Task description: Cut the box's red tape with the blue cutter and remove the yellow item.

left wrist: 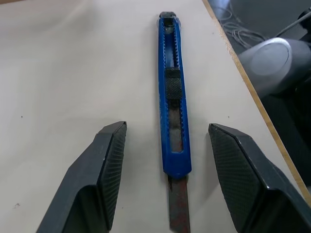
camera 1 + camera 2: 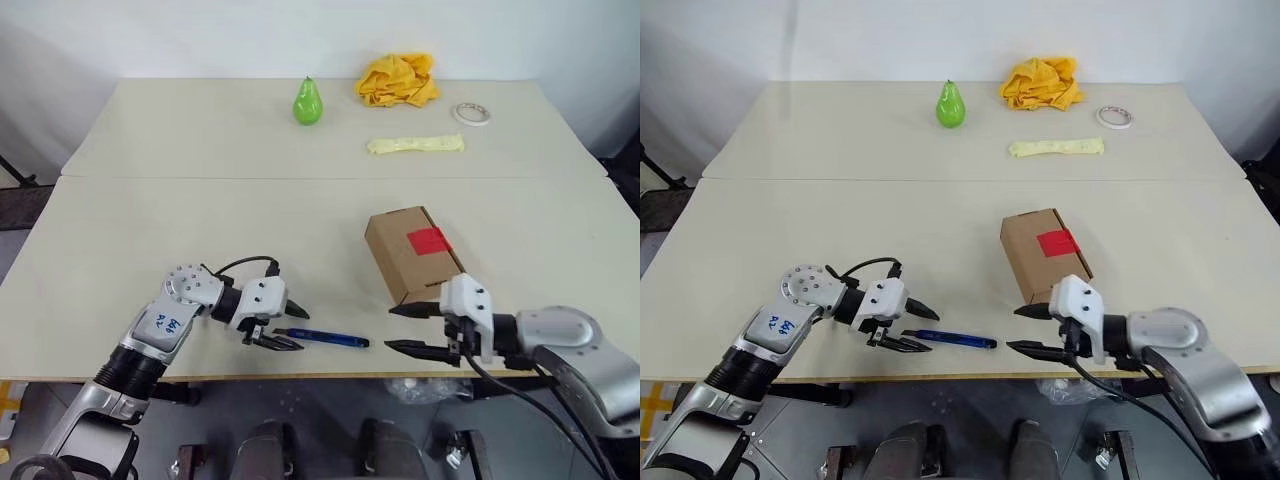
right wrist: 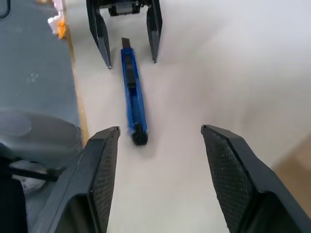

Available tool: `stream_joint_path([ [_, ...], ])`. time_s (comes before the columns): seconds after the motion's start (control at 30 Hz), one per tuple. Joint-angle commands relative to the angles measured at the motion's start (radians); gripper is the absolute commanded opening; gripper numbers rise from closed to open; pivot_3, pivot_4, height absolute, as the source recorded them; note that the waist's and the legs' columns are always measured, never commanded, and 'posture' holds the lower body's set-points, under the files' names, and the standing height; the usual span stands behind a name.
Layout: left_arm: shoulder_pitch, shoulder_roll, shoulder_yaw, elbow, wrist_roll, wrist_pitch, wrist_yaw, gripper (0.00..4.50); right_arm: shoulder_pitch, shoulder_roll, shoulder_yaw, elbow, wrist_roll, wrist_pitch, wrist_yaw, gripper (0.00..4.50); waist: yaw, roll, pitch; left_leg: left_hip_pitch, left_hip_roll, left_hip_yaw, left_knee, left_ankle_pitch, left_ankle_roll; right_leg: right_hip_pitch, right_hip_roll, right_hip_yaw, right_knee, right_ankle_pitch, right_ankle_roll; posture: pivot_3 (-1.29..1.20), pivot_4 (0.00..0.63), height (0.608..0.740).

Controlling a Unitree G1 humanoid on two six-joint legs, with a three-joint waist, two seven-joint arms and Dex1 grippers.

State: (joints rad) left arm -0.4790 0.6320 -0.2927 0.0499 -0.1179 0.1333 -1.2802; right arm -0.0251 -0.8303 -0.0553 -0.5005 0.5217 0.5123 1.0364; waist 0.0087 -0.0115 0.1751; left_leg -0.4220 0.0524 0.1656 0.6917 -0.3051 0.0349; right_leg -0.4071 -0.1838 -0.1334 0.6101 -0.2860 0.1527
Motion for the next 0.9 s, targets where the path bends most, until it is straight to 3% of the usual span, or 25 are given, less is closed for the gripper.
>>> stream_joint_path([
  [0.03,0.041,0.013,-0.021,-0.001,0.029,0.01,0.017,2.89,0.055,-0.021,-0.096,-0.079,0.05,0.011,-0.011,2.78,0.0,0.0,0.0,0.0,0.0,0.0,0.0,0.0,0.0,0.0,0.0,0.0,0.0,0.0,0.0,0.0,0.15,0.74],
  [0.07,0.045,0.013,-0.025,0.001,0.032,0.009,0.019,2.89,0.073,-0.02,-0.116,-0.088,0.058,0.013,-0.018,2.78,0.0,0.0,0.0,0.0,0.0,0.0,0.001,0.0,0.0,0.0,0.0,0.0,0.0,0.0,0.0,0.0,0.15,0.74],
  [0.17,0.05,0.003,-0.031,0.018,0.053,-0.007,0.053,2.34,0.129,-0.007,-0.172,-0.118,0.065,0.001,-0.045,2.81,0.0,0.001,-0.001,0.001,0.0,0.0,0.001,0.0,0.0,0.001,0.0,0.0,0.0,0.0,0.0,0.0,0.15,0.74],
  [0.4,0.087,0.008,-0.051,-0.019,0.038,0.017,0.043,0.46,0.174,0.01,-0.212,-0.18,0.12,0.032,-0.092,2.81,0.004,0.003,-0.002,0.002,0.0,0.0,0.001,0.0,0.0,0.002,0.0,0.001,0.0,0.0,0.0,0.0,0.15,0.74],
  [0.57,0.094,0.005,-0.064,-0.021,0.042,0.034,0.045,0.44,0.174,-0.017,-0.229,-0.232,0.302,0.178,-0.122,2.81,0.005,0.004,-0.003,0.002,0.0,0.0,0.001,0.0,0.0,0.002,0.0,0.001,0.0,0.0,0.0,0.0,0.15,0.74],
  [0.67,0.069,-0.037,-0.054,-0.002,0.047,-0.036,0.082,0.44,0.074,-0.017,-0.203,-0.201,0.521,0.339,-0.222,2.81,0.004,0.004,-0.003,0.003,0.0,-0.001,0.002,0.0,0.001,0.003,-0.001,0.001,0.0,0.0,-0.001,0.0,0.15,0.74],
  [0.9,0.03,-0.109,0.03,0.064,0.035,-0.354,0.159,0.44,-0.087,-0.047,-0.153,-0.013,0.954,0.611,-0.61,2.81,0.017,0.004,-0.003,0.001,0.003,-0.003,0.005,-0.003,0.004,0.005,-0.003,0.0,-0.005,0.0,-0.002,0.0,0.15,0.74],
])
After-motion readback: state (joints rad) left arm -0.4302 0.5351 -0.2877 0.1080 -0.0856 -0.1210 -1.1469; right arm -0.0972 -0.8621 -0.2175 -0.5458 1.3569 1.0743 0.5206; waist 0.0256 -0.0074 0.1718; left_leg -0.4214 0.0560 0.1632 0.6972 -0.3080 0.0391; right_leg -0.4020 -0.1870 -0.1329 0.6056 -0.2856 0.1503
